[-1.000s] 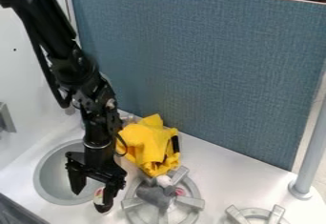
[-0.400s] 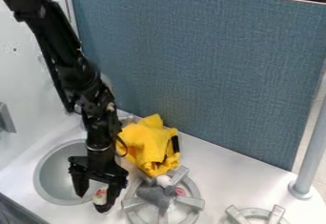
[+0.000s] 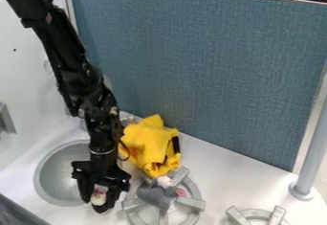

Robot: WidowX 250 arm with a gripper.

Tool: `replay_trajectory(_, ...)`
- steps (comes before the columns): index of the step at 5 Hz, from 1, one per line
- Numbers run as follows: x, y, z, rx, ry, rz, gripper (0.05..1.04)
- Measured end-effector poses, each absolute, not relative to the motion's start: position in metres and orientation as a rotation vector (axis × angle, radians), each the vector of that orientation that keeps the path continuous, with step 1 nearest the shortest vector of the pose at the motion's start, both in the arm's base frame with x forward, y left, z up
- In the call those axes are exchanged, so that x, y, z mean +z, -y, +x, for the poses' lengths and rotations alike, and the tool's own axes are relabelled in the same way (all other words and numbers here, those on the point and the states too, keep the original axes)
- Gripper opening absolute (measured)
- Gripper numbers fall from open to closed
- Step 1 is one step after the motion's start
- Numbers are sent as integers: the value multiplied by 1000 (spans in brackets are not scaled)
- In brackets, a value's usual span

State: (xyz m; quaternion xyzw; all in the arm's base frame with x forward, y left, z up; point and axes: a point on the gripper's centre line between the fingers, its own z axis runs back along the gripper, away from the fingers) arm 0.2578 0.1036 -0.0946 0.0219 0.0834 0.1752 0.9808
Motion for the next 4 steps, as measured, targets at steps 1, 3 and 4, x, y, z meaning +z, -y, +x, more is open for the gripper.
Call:
replay_trajectory(1,-54,-86,260,319,-120,69,580)
replay_trajectory(3,25,-8,296,118,-26,109,575)
replay_trajectory(4,18,46,338,-33,-8,96,575)
